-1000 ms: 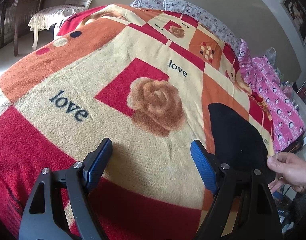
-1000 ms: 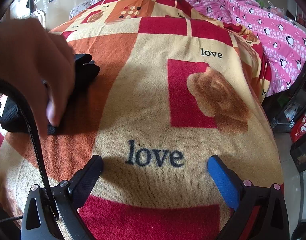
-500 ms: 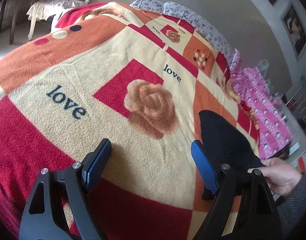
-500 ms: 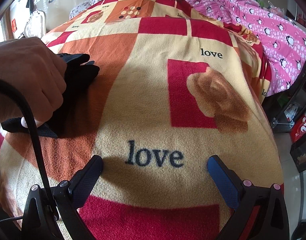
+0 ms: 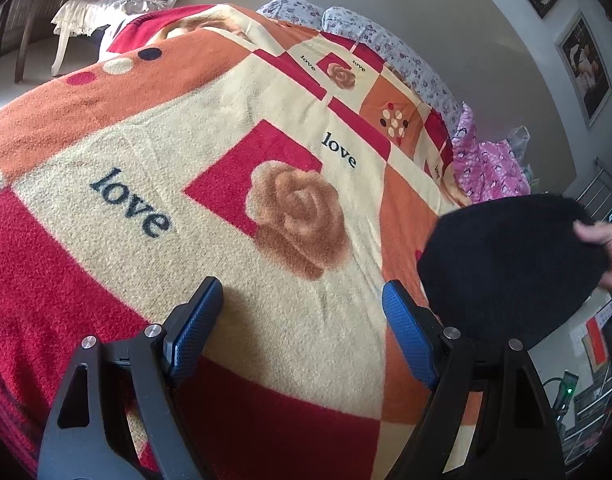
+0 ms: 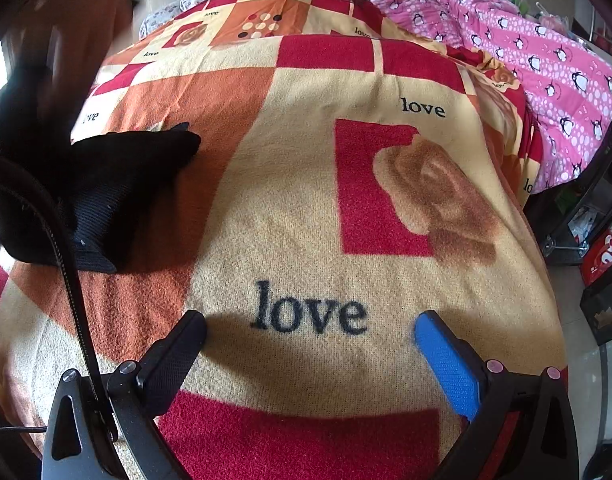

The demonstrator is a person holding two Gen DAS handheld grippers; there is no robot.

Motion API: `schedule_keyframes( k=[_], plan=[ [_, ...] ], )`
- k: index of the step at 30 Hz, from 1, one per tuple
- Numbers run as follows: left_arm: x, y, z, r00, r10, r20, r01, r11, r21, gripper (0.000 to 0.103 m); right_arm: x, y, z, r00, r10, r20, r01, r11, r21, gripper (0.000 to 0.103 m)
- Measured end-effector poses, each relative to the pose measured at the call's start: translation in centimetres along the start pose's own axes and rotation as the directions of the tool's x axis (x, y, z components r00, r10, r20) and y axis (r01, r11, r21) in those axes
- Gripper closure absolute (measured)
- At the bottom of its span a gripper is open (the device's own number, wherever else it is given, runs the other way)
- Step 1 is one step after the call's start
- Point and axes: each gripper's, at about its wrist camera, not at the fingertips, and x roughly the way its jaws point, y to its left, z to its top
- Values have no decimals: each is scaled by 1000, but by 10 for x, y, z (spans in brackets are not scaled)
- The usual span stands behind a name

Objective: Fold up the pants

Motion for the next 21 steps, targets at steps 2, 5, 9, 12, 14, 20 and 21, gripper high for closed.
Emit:
schedule_keyframes(
  k=[2, 5, 9, 12, 14, 20, 21],
  plan=[
    [0, 0, 0, 1000, 1, 1, -1, 1000, -1, 21, 0, 0, 0, 1000, 0, -1, 0, 1000, 1, 0],
    [-1, 1, 0, 1000, 2, 1, -2, 1000, -1, 21, 0, 0, 0, 1000, 0, -1, 0, 1000, 0, 0],
    [-1, 1, 0, 1000, 3, 0, -3, 1000, 1, 21, 0, 0, 0, 1000, 0, -1, 0, 1000, 1, 0],
    [-1, 1, 0, 1000, 1, 0, -1, 1000, -1, 21, 0, 0, 0, 1000, 0, -1, 0, 1000, 0, 0],
    [-1, 2, 1, 1000, -5, 1, 5, 1000, -6, 21, -1, 0, 0, 1000, 0, 0, 0, 1000, 0, 0],
    [-3, 4, 1, 1000, -15, 7, 15, 1000, -21, 21, -1, 0, 0, 1000, -1, 0, 1, 1000, 1, 0],
    [-4, 5, 1, 1000, -18, 9, 18, 1000, -24, 21, -1, 0, 0, 1000, -1, 0, 1, 1000, 1, 0]
  ],
)
